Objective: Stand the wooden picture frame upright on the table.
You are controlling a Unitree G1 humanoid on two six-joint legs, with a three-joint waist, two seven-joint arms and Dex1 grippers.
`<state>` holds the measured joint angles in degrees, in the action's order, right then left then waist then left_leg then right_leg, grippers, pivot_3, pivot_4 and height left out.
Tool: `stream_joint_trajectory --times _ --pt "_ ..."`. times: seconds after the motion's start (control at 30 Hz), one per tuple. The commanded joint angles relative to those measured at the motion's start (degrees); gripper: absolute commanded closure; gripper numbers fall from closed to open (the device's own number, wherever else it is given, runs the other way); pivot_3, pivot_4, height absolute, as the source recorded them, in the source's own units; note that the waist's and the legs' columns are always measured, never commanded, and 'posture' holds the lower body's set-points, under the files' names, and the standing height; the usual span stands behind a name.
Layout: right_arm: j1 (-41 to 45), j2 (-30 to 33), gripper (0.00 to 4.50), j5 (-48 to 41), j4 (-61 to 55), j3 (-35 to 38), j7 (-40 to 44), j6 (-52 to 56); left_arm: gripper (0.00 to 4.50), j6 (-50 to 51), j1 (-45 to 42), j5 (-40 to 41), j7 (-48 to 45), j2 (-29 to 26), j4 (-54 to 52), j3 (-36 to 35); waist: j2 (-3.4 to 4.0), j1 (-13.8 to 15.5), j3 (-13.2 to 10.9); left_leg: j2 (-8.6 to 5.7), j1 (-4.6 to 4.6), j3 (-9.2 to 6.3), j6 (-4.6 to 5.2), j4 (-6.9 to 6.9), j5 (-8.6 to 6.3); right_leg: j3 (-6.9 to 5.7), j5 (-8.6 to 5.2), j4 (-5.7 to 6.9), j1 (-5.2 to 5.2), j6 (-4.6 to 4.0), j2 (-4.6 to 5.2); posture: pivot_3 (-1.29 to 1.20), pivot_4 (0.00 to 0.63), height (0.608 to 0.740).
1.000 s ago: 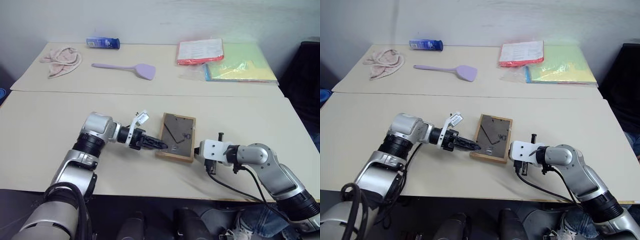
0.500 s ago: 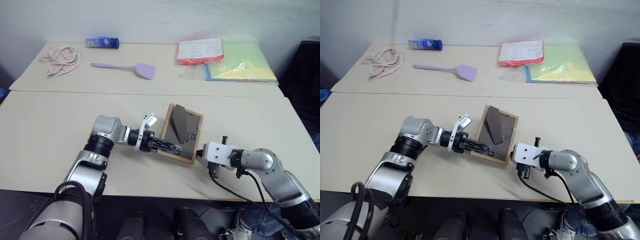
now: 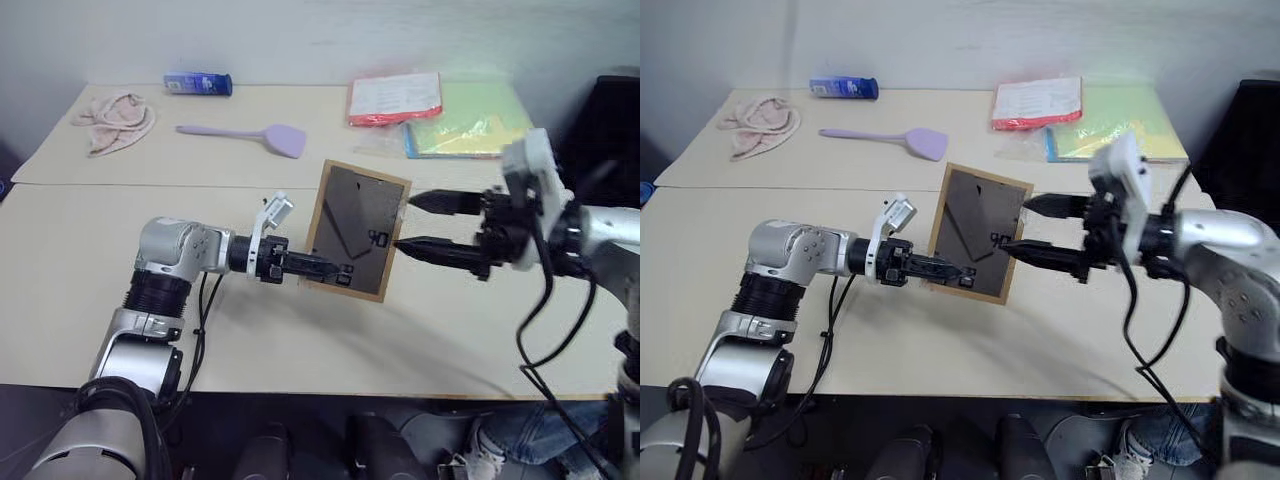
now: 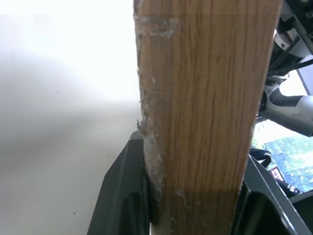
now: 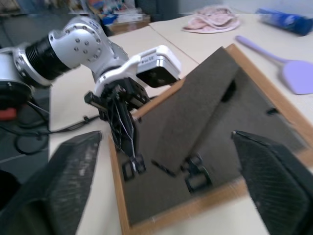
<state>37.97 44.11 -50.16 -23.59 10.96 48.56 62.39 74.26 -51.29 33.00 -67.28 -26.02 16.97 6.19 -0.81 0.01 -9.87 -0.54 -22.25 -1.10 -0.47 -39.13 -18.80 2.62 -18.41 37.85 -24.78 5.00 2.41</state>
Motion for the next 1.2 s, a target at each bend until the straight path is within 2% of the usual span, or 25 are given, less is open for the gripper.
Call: stream_joint_trajectory --times 0.03,0.33,0.5,0.7,0.8,0.9,0.97,1.2 --pt "3.5 -1.21 0.0 -0.03 2.59 -3.24 -1.67 1.02 3.22 -1.49 -1.82 3.81 -4.36 -0.67 -3.57 0.33 0.0 0.16 0.0 0.0 -0.07 0.0 0.01 -0.02 0.0 -0.01 0.0 0.05 -0.05 0.01 0.0 0.0 0.15 0.74" --pt "5.38 -1.66 0.0 1.32 0.89 -9.99 1.92 -2.71 3.22 -6.27 -0.98 2.97 -4.78 -1.72 -5.05 2.96 0.0 -0.18 0.0 -0.06 -0.17 0.03 0.06 -0.03 -0.02 0.01 0.03 0.07 -0.17 0.05 0.03 0.0 0.15 0.74" --pt "4.96 0.06 0.0 -4.88 -2.56 -5.66 4.16 -1.68 3.22 -7.08 -1.29 2.37 -3.61 -1.59 -2.86 3.03 0.0 -0.18 0.0 -0.05 -0.18 0.04 0.06 -0.03 -0.02 0.02 0.03 0.1 -0.22 0.05 0.02 0.0 0.15 0.74" --pt "1.01 6.49 0.0 -5.15 -3.97 -1.84 4.8 -2.16 3.22 -8.48 -2.11 1.66 -4.0 -2.44 0.24 2.73 -0.02 -0.04 -0.01 -0.05 -0.19 0.04 0.09 -0.03 -0.03 0.03 0.03 0.03 -0.21 0.05 0.03 0.0 0.15 0.74" --pt "-1.81 10.38 0.0 -2.13 -5.33 -1.48 6.61 -5.42 3.22 -9.11 -3.28 1.47 -4.31 -2.7 2.21 2.46 -0.02 -0.04 -0.01 -0.05 -0.19 0.05 0.1 -0.03 -0.03 0.03 0.03 0.03 -0.21 0.05 0.03 0.0 0.15 0.74" --pt "-2.97 11.65 0.0 -5.52 -5.11 1.46 6.06 -4.04 3.22 -9.53 -4.51 1.34 -4.63 -2.71 4.38 2.18 -0.03 -0.06 -0.02 -0.05 -0.2 0.06 0.1 -0.03 -0.03 0.03 0.03 0.0 -0.21 0.05 0.02 0.0 0.15 0.74" --pt "-2.86 10.69 0.0 -5.6 -4.98 0.87 4.54 -4.06 3.22 -9.97 -4.86 1.24 -5.12 -2.75 4.9 2.48 -0.03 -0.2 -0.02 -0.05 -0.17 0.1 0.11 -0.03 -0.03 0.08 0.03 0.02 -0.23 0.05 0.01 0.0 0.15 0.74" --pt "2.87 1.56 0.0 -0.68 0.52 -7.03 -0.56 -6.66 3.22 -9.72 -4.58 1.59 -6.35 -2.38 2.27 3.88 -0.03 -0.25 -0.02 -0.03 -0.18 0.16 0.06 -0.03 0.0 0.16 0.03 0.11 -0.35 0.05 -0.02 0.0 0.15 0.74"
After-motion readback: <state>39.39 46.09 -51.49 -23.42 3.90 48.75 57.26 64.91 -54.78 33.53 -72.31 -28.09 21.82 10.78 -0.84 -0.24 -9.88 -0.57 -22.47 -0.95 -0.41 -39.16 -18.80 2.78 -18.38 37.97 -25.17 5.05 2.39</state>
